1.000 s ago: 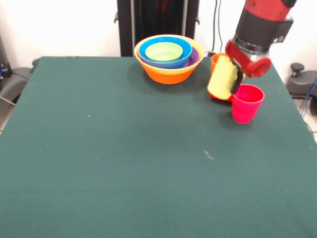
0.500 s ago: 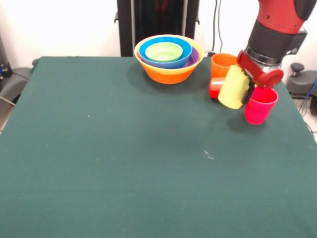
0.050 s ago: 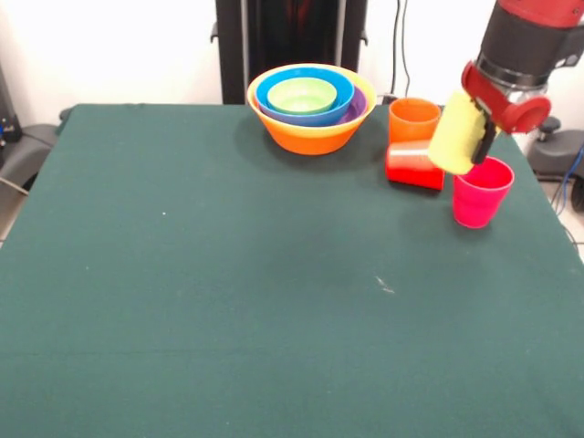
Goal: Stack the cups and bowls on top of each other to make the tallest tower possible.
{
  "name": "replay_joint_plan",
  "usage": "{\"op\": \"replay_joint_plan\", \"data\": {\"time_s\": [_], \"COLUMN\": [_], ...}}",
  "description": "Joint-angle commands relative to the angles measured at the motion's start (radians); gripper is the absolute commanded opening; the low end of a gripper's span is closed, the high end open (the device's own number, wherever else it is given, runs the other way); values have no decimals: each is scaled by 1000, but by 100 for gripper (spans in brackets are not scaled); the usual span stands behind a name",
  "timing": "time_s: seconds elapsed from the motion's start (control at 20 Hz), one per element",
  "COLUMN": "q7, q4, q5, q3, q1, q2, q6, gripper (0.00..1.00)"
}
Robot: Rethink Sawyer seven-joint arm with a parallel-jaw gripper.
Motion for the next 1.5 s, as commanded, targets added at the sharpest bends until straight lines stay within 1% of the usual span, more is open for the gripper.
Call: {"op": "replay_joint_plan", "data": {"time_s": [0.05, 0.25, 0.35, 0.4, 0.45, 0.6, 0.8, 1.1, 1.4, 1.5], "q7": [177, 197, 218, 229, 229, 223, 226, 215, 158, 157], "q4": [-14, -28, -40, -56, -42, -45, -45, -32, 10, -3], "q5": [2, 7, 13, 17, 23, 37, 53, 73, 72, 69], "q3": [55, 62, 66, 69, 80, 105, 117, 127, 156, 155], "q1": [1, 10, 19, 23, 27, 29, 40, 50, 26, 25], "q2": [-56, -61, -48, -29, -22, 12, 37, 71, 78, 89], "q6": [97, 109, 104, 95, 67, 12, -22, -68, -137, -134], "gripper": [0, 0, 0, 0, 0, 0, 0, 0, 0, 0]}}
